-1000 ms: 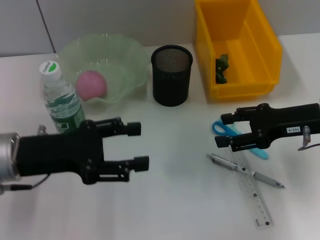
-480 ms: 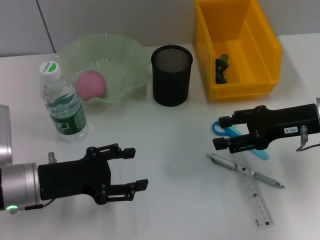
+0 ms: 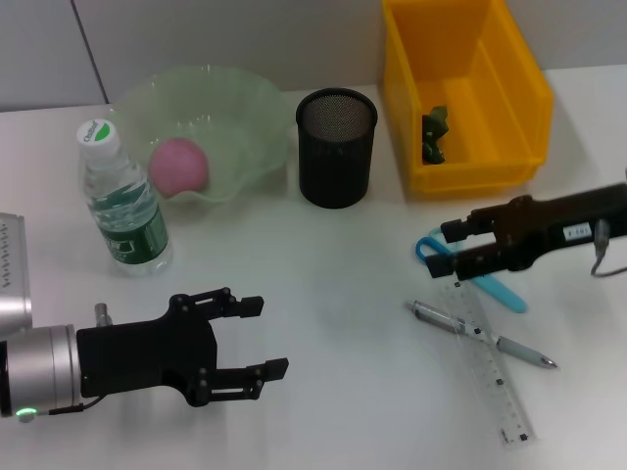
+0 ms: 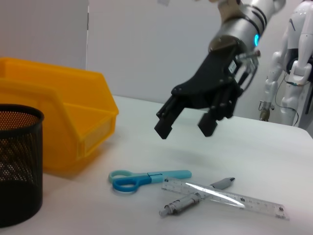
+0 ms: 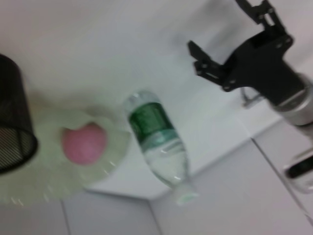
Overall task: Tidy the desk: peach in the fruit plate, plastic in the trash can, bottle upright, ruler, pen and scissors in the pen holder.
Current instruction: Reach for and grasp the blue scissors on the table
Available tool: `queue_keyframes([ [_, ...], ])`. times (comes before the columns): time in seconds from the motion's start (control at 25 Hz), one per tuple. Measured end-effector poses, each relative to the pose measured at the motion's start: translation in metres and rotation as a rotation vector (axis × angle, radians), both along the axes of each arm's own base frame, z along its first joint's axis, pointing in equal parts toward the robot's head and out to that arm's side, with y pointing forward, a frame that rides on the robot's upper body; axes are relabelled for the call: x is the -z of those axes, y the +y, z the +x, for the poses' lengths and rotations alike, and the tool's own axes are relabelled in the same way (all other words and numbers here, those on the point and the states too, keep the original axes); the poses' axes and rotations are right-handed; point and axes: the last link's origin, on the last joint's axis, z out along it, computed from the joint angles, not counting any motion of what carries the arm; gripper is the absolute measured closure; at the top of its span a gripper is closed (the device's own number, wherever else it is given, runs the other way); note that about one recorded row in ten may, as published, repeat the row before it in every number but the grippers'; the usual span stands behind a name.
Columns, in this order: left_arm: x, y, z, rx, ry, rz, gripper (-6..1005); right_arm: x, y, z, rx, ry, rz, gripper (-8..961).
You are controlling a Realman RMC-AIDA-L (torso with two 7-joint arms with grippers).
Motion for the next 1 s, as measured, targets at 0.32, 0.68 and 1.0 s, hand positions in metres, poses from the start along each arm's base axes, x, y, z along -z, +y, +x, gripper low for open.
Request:
queue_keyframes([
  [0.32, -0.001, 0.002, 0.000, 0.000, 0.002, 0.010, 194, -0.009, 0.027, -0.047, 0.226, -0.303, -0.051, 179],
  [0.68, -0.005, 0.004, -0.001, -0.011, 0.002, 0.020, 199, -0.003, 0.055, -0.071, 0.340, -0.566, -0.070, 179],
  [1.0, -0.006, 0.005, -0.002, -0.014, 0.002, 0.024, 199, 0.018, 0.058, -0.064, 0.350, -0.715, -0.103, 179],
])
